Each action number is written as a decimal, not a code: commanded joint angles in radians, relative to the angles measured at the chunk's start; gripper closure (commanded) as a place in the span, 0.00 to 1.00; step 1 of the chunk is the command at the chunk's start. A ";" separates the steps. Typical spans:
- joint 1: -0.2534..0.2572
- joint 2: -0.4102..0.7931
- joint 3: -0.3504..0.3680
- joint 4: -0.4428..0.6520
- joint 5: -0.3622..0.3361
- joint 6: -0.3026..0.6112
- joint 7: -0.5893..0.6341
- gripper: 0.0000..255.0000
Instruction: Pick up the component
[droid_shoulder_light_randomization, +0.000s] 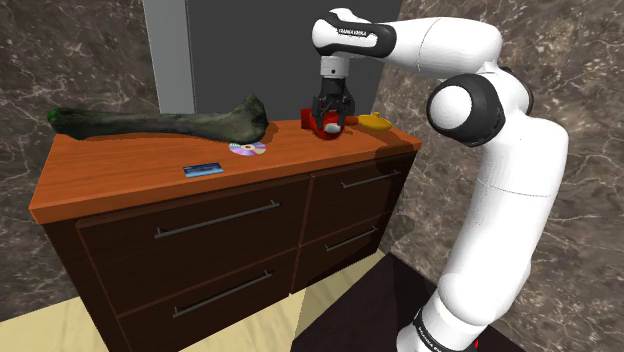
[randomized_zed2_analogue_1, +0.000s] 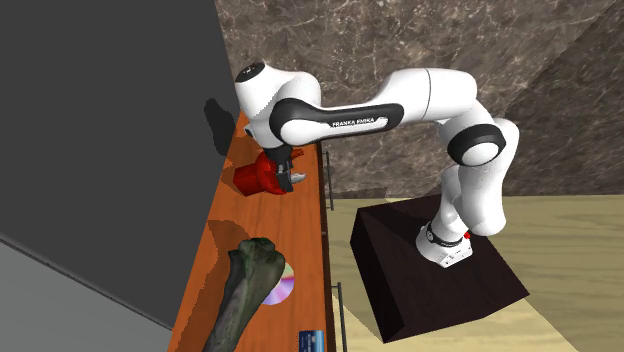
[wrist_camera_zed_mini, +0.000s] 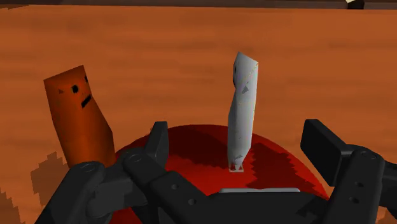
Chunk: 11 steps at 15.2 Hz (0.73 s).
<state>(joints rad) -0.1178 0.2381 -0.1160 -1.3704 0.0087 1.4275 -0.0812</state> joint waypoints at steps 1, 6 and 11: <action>0.000 0.000 0.000 -0.003 0.000 0.004 0.001 1.00; 0.000 0.000 0.000 -0.003 0.000 0.004 0.000 1.00; 0.000 0.003 0.000 0.014 0.000 -0.010 0.001 1.00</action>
<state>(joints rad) -0.1173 0.2416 -0.1155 -1.3635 0.0091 1.4238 -0.0799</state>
